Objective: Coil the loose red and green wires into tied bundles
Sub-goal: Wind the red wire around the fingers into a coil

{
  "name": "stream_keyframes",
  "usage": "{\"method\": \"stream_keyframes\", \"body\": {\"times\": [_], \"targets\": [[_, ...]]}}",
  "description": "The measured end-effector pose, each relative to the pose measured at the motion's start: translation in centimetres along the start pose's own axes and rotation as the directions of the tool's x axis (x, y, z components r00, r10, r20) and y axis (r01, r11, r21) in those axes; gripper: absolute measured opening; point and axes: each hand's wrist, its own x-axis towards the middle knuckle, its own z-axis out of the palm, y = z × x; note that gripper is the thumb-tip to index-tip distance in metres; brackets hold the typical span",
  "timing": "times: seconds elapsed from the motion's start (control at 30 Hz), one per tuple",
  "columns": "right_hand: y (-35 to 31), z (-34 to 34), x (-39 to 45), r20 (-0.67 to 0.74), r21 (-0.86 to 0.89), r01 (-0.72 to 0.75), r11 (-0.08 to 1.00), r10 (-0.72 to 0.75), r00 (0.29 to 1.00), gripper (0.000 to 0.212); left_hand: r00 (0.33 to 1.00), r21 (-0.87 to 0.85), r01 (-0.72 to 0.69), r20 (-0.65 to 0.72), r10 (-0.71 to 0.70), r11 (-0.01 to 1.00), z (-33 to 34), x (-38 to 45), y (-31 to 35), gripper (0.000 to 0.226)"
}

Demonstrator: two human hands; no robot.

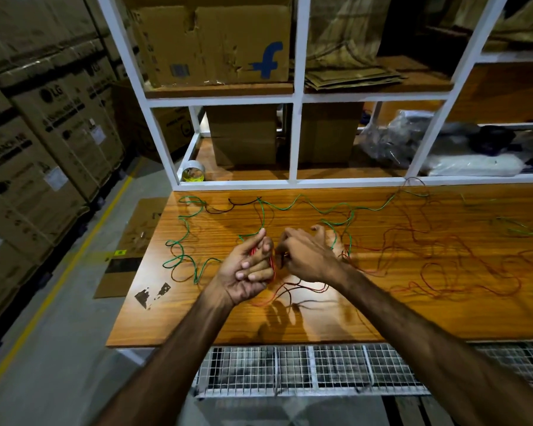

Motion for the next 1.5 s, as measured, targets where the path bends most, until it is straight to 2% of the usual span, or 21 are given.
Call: {"method": "stream_keyframes", "body": {"times": [0.17,0.27,0.4,0.5,0.57,0.63,0.73,0.87,0.97,1.07,1.17,1.33,1.43,1.5], "targets": [[0.3,0.7,-0.3,-0.019,0.075,0.015,0.997,-0.013,1.0,0.047,0.989,-0.061,-0.105,-0.113,0.098,0.993,-0.6,0.8,0.2,0.053],[1.1,1.3,-0.5,-0.132,0.123,0.01,0.992,0.006,0.991,0.055,0.989,-0.069,-0.114,-0.099,0.107,0.991,-1.6,0.7,0.8,0.051],[1.6,0.3,-0.9,-0.241,0.214,0.037,0.976,0.016,0.97,0.044,0.985,-0.041,-0.124,-0.125,0.118,0.991,-2.2,0.4,1.3,0.05],[2.3,0.3,-0.6,-0.281,0.319,0.034,0.947,0.06,0.958,0.053,0.968,0.089,-0.127,-0.207,0.143,0.988,-2.0,0.4,1.0,0.047],[3.3,0.5,-0.3,-0.25,0.412,-0.007,0.911,0.121,0.961,0.049,0.953,0.211,-0.1,-0.259,0.155,0.972,-1.8,0.5,0.7,0.047],[4.2,0.3,0.2,-0.203,0.513,-0.03,0.858,0.155,0.967,0.033,0.946,0.31,-0.055,-0.288,0.149,0.949,-1.8,0.6,0.4,0.05],[5.3,-0.3,0.7,-0.168,0.594,-0.064,0.802,0.202,0.965,0.025,0.952,0.426,0.053,-0.296,0.083,0.903,-1.7,0.5,0.0,0.056],[5.6,-0.7,1.2,-0.115,0.578,-0.127,0.806,0.235,0.965,0.021,0.975,0.473,0.17,-0.208,-0.078,0.864,-1.1,0.1,0.0,0.056],[5.6,-0.2,1.9,-0.114,0.557,-0.128,0.821,0.228,0.967,0.027,0.976,0.39,0.215,-0.061,-0.208,0.896,-0.2,0.1,0.4,0.055],[5.6,0.4,2.5,-0.111,0.607,-0.115,0.787,0.227,0.967,0.029,0.961,0.296,0.24,0.066,-0.27,0.925,0.2,0.6,1.2,0.057],[6.3,0.9,2.7,-0.097,0.643,-0.148,0.751,0.272,0.957,0.028,0.959,0.233,0.239,0.096,-0.267,0.943,-0.1,0.6,1.9,0.06],[7.7,1.4,2.2,-0.053,0.669,-0.251,0.699,0.381,0.923,0.014,0.975,0.139,0.169,0.12,-0.186,0.976,-1.8,-0.6,2.2,0.057],[8.3,1.8,1.8,-0.038,0.642,-0.337,0.689,0.467,0.883,0.014,0.978,0.103,0.128,0.155,-0.143,0.986,-1.8,-1.0,2.1,0.059],[9.6,3.0,1.6,-0.007,0.58,-0.449,0.68,0.555,0.832,0.021,0.98,0.092,0.063,0.181,-0.079,0.994,-1.6,-1.4,2.7,0.057]]}}
